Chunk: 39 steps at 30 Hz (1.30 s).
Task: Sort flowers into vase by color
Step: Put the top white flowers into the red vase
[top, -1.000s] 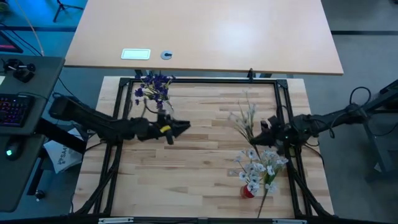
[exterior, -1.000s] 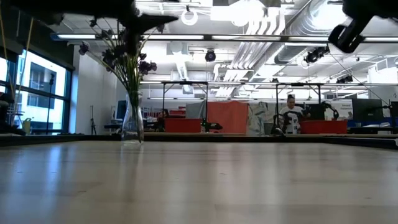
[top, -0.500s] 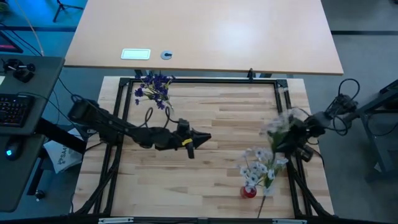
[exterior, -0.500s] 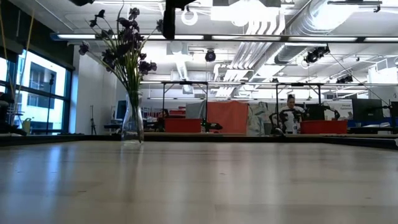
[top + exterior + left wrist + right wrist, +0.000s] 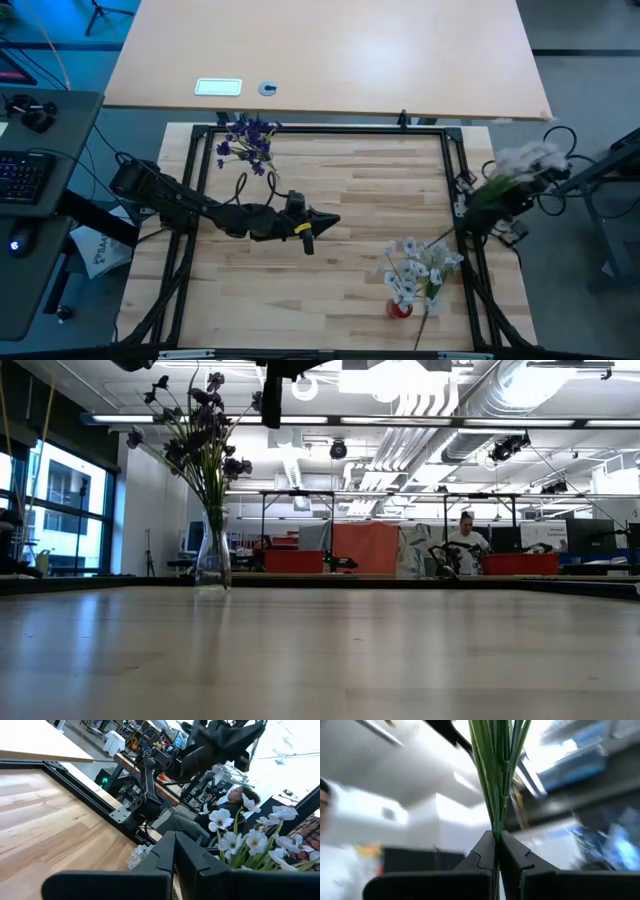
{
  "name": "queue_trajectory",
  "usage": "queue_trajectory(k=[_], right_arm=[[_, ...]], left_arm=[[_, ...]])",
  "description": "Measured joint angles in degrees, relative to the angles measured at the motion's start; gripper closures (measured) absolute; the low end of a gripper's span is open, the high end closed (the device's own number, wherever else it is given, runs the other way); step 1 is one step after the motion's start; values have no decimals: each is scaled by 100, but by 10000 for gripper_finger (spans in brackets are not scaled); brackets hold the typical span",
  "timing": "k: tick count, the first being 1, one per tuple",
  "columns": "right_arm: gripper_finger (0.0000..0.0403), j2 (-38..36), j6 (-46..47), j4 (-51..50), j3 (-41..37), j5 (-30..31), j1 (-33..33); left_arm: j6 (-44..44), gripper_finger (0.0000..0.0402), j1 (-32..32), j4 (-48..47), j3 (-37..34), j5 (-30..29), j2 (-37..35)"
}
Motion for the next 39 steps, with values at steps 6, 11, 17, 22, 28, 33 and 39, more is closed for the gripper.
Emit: queue_trajectory(k=[6,11,17,22,28,33,39], right_arm=[[403,113,1726,-332,4,-1373,118],[403,526,2645,-553,4,-1801,663],[403,1361,2530,-435,4,-1666,1757],[403,1988,1833,-436,4,-670,2615],[403,2251,349,-428,4,257,2792],[403,2338,-460,-238,4,568,2639],[403,2761,-586,-37,2,576,2373]], left_arm=[[0,401,-2,-160,0,13,0],[-39,401,-2,-175,0,15,-2],[-259,401,-2,-175,0,15,-4],[-354,401,-2,-175,0,-12,-4],[-407,401,-2,-175,0,-133,-4],[-407,401,-2,-173,-2,-209,-4],[-404,401,-2,-173,-2,-511,-4]])
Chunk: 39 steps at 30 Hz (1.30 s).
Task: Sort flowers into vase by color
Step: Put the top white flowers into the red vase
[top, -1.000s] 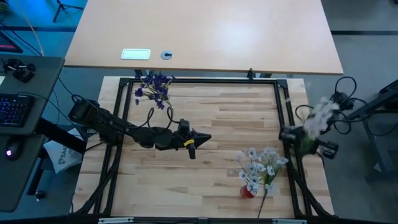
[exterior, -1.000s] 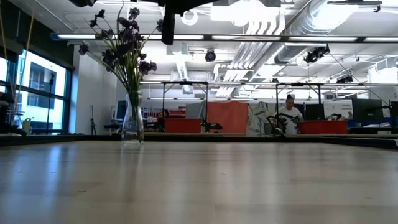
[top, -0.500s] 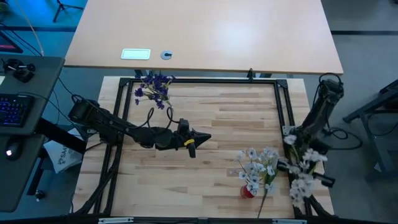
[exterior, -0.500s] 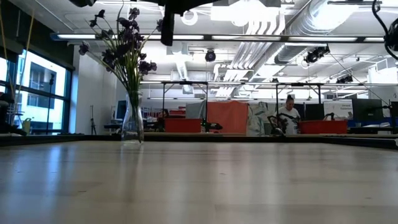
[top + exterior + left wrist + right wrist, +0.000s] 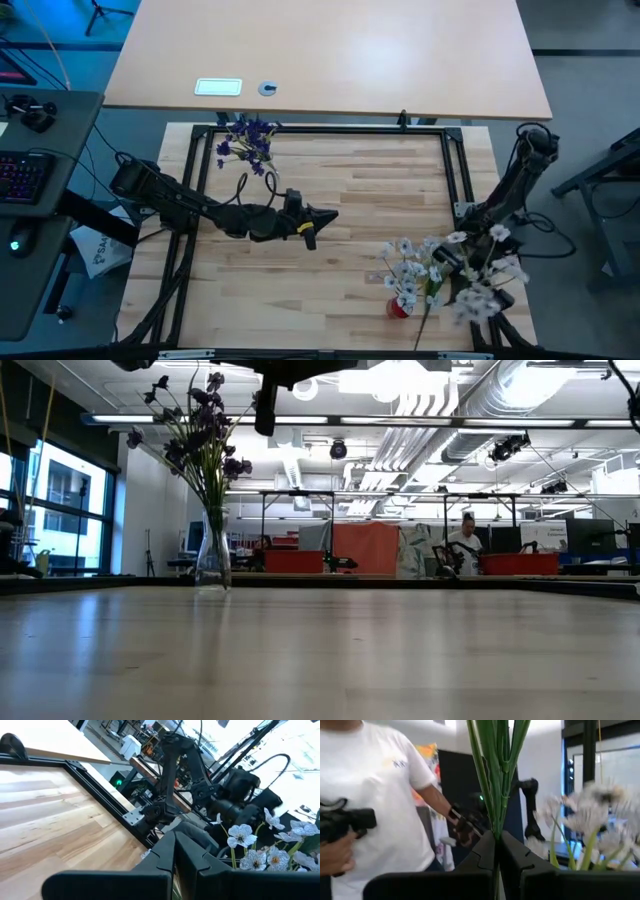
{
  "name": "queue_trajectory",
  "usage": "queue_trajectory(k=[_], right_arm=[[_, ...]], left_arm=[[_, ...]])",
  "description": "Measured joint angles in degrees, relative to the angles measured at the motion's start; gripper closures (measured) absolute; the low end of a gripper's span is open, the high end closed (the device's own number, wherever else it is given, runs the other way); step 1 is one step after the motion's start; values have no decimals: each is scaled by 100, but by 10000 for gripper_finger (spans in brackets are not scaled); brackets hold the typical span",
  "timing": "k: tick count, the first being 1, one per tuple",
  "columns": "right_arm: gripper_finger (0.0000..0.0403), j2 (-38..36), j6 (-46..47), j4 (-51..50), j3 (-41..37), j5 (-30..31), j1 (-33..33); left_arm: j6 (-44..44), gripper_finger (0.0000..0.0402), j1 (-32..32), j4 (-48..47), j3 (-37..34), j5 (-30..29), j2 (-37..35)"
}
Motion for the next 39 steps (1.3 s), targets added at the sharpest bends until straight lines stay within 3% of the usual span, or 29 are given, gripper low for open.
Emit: queue_trajectory(k=[9,14,24,39], right_arm=[[403,716,83,450,0,-247,-673],[403,1047,231,725,0,-534,-842],[403,1696,344,1331,-2,-538,-1077],[403,1834,877,851,-2,-546,-1133]], left_arm=[[0,401,2,0,-2,0,0],[4,401,2,-3,-2,2,0],[0,401,2,-160,-2,9,0],[-46,401,0,-166,-2,122,0]])
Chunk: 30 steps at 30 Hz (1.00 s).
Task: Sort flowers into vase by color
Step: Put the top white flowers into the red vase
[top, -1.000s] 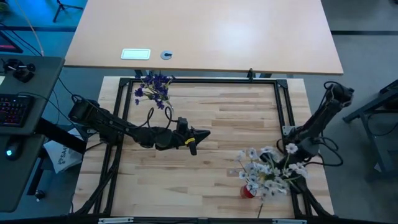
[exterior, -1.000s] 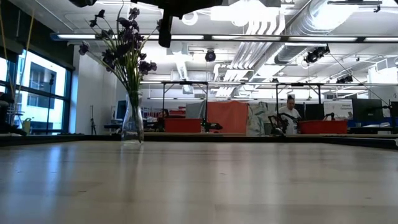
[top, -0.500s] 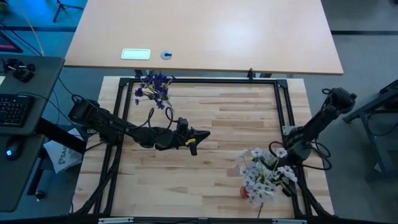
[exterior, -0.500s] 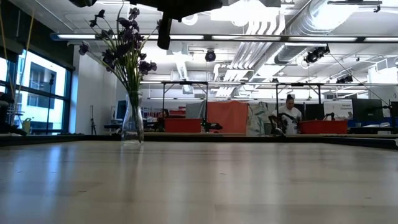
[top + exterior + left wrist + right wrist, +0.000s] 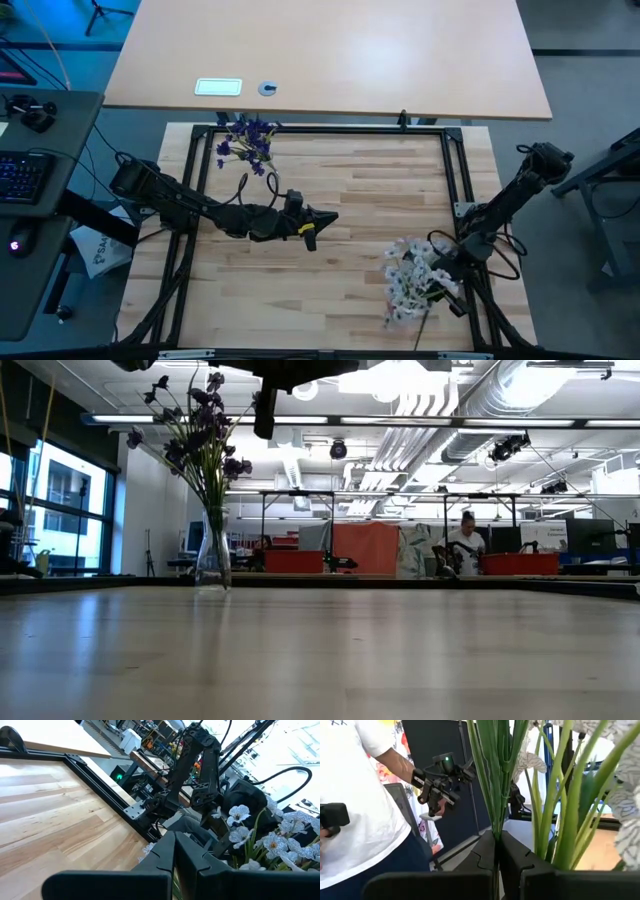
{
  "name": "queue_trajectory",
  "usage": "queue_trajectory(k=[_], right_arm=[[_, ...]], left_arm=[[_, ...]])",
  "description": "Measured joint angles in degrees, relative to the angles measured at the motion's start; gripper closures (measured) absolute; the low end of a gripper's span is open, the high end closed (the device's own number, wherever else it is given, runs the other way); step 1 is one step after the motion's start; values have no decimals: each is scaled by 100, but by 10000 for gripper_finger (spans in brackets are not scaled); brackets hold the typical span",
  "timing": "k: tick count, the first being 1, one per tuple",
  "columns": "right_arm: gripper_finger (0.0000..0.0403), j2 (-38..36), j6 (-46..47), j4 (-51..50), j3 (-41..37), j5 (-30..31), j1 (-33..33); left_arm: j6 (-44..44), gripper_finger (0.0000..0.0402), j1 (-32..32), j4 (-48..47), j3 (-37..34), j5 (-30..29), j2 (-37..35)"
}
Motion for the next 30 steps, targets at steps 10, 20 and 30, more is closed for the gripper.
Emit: queue_trajectory(k=[10,20,30], right_arm=[[403,0,7,-148,0,-16,0],[292,-138,1125,-430,0,113,55],[167,-1239,1296,-2144,0,31,52]], left_arm=[[0,401,0,-1,0,0,0],[-7,401,-13,-2,0,218,0],[-4,401,-9,-72,0,216,0]])
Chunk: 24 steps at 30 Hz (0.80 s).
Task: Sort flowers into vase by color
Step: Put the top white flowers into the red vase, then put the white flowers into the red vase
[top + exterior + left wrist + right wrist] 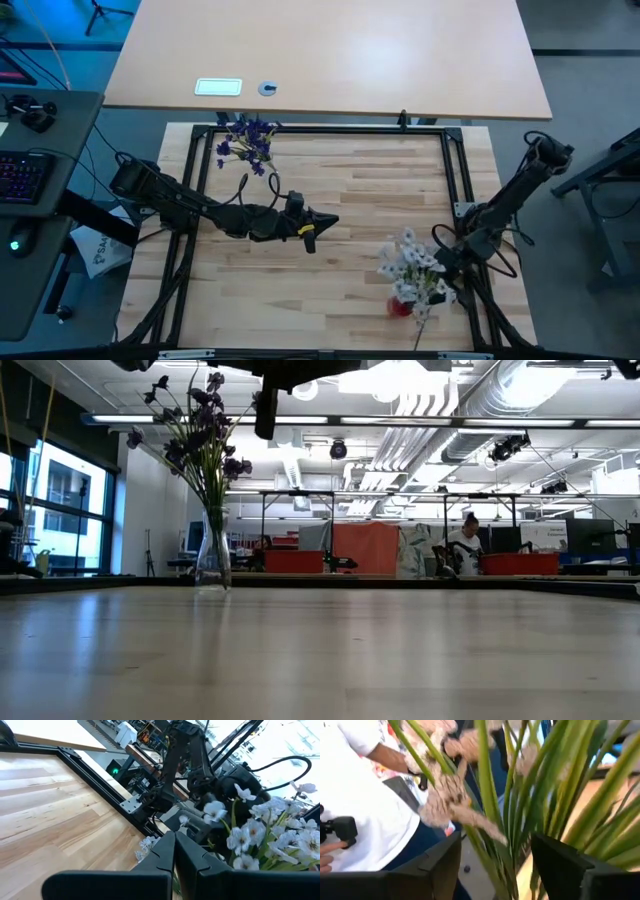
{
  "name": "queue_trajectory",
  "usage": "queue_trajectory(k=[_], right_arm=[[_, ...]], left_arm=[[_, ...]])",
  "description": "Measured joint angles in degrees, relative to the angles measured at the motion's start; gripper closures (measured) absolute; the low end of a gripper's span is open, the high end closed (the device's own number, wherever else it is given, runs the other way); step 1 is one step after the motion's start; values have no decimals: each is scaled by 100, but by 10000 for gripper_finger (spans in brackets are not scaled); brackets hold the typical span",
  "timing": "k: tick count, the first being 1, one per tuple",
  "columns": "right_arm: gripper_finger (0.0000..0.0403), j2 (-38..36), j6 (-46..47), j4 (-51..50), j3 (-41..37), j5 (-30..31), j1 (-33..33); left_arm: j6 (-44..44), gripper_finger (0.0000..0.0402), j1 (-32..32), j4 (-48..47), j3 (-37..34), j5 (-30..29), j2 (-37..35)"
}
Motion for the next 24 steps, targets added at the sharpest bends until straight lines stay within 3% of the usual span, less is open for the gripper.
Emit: queue_trajectory(k=[12,20,24], right_arm=[[166,-1396,1117,-2038,0,-1056,-1],[178,-1636,2201,-2404,0,-2350,-1],[183,-1662,2559,-2109,0,-2613,-1]], left_arm=[[0,401,0,-237,0,0,0],[2,401,16,-387,0,-2,0],[3,401,49,-447,0,-2,0]])
